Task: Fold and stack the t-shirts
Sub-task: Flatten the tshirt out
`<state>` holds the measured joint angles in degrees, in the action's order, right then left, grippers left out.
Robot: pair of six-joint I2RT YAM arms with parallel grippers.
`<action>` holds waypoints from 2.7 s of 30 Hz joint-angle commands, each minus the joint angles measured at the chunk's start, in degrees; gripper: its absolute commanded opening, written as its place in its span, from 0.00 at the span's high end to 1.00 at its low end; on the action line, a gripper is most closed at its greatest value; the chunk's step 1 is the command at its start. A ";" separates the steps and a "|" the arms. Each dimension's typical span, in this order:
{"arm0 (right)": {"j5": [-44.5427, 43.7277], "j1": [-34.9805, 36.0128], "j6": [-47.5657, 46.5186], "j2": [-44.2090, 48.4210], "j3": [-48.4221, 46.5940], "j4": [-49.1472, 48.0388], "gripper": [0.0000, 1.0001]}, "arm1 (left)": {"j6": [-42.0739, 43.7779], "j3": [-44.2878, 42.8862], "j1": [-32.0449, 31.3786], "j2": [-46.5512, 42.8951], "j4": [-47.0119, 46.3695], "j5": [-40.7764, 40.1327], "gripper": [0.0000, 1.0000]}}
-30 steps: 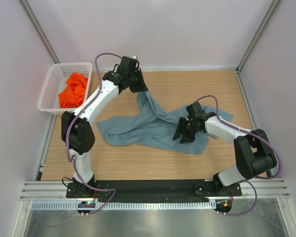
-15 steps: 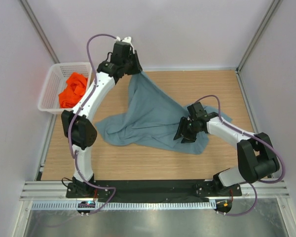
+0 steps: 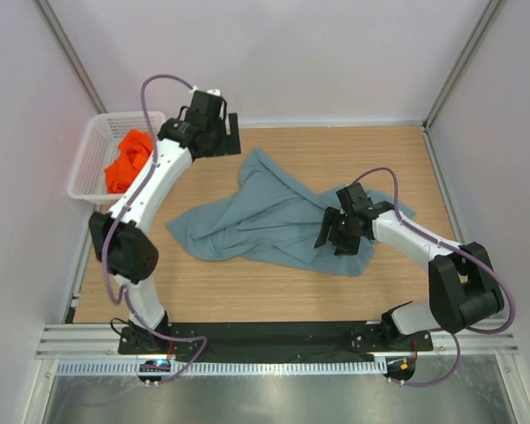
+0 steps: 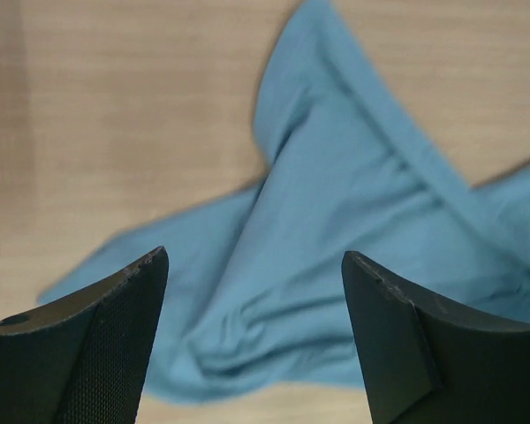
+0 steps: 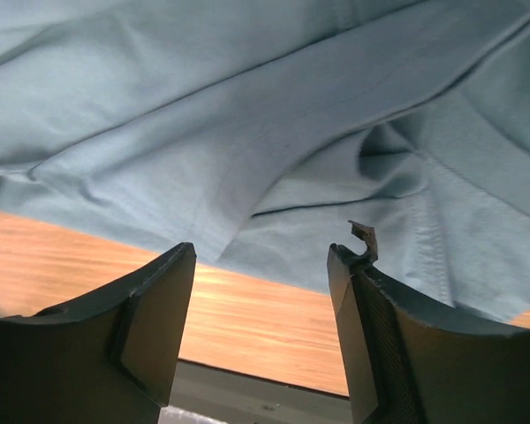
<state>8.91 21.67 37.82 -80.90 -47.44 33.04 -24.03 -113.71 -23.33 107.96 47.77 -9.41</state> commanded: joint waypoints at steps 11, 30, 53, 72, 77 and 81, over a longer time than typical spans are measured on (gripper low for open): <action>-6.72 -7.60 3.31 5.67 9.29 -5.69 0.23 | -9.45 45.76 -3.39 -42.62 7.15 -0.61 0.28; -2.67 -16.75 -2.67 0.40 -3.09 -2.98 0.28 | -18.15 50.61 -3.21 -50.05 13.31 -2.80 0.23; -4.95 -16.75 11.84 -9.88 -5.20 -8.43 0.55 | -15.08 47.35 4.61 -39.59 13.32 -0.44 0.41; -14.61 -18.50 1.47 -3.92 -7.23 2.45 0.98 | -12.09 49.64 12.08 -33.88 9.98 3.79 0.43; -18.57 -23.07 -4.24 4.51 -7.41 8.44 0.98 | -12.88 49.64 12.26 -28.87 8.49 3.44 0.46; -20.33 -24.48 -6.88 9.53 -6.53 12.74 0.98 | -14.55 50.08 12.96 -22.90 5.76 2.99 0.51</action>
<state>-6.90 -2.11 35.33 -75.02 -53.43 40.80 -37.32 -63.96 -11.18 82.08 56.88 -5.58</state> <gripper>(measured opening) 0.047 0.506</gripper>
